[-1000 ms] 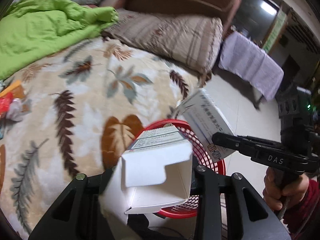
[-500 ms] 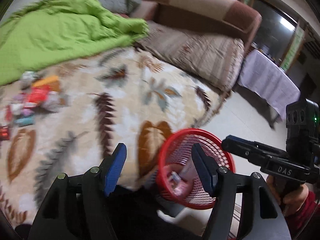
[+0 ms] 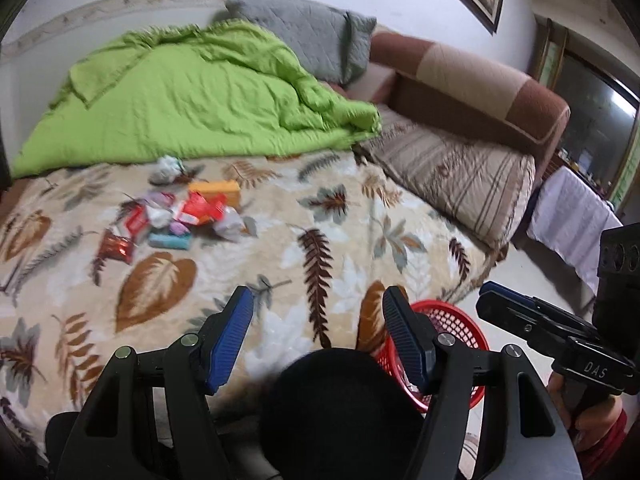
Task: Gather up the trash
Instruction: 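Open the left tool over the basket while the right tool releases its box there, then move both open tools back over the trash pile on the bed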
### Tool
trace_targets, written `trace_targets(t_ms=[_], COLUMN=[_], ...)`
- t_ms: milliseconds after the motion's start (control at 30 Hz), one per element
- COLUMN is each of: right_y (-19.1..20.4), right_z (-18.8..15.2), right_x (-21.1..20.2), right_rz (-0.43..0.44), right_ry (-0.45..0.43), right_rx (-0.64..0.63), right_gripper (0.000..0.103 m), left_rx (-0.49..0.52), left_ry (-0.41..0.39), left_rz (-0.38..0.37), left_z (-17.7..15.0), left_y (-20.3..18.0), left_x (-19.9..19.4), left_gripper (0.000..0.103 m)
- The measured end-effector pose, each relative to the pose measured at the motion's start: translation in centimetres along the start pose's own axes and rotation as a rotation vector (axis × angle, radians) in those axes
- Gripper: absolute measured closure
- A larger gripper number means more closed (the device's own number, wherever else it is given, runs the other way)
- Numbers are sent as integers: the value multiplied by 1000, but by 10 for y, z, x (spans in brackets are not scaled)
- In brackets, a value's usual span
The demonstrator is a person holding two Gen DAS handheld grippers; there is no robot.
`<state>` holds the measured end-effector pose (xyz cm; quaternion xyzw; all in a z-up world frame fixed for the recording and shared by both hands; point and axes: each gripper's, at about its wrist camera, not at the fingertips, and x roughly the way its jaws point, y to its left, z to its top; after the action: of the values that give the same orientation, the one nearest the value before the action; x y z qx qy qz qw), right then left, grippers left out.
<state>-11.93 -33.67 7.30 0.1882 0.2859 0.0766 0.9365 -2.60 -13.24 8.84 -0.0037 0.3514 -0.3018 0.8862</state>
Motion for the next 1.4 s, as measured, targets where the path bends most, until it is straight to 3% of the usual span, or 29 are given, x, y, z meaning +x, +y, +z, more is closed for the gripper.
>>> trace_targets(t_ms=[300,500,633,833,1167,1400], right_y=[30,41,43,40,13,16], right_z=[14,17,19,27,51,69], right_x=[-33,-31,-11,46,183,231], right_rz=[55,82,93,70,47,48], right_ry=[-88,-78,-40,45,224,244], right_rx=[-51,-80,-76,-80,12,30], right_gripper=[31,30,30,30,30,30], left_rx=[-12,-33,-108,-229,-425,-536], left_ry=[-89,-112,-104,-70,71,136], left_rz=[60,118,145,211,283,280], left_z=[8,5,5,6,-6,6], left_y=[-5,9,42,113,229,278], left_x=[-51,-70,-70,-46,32,93], left_gripper=[37,36,36,36,36,36])
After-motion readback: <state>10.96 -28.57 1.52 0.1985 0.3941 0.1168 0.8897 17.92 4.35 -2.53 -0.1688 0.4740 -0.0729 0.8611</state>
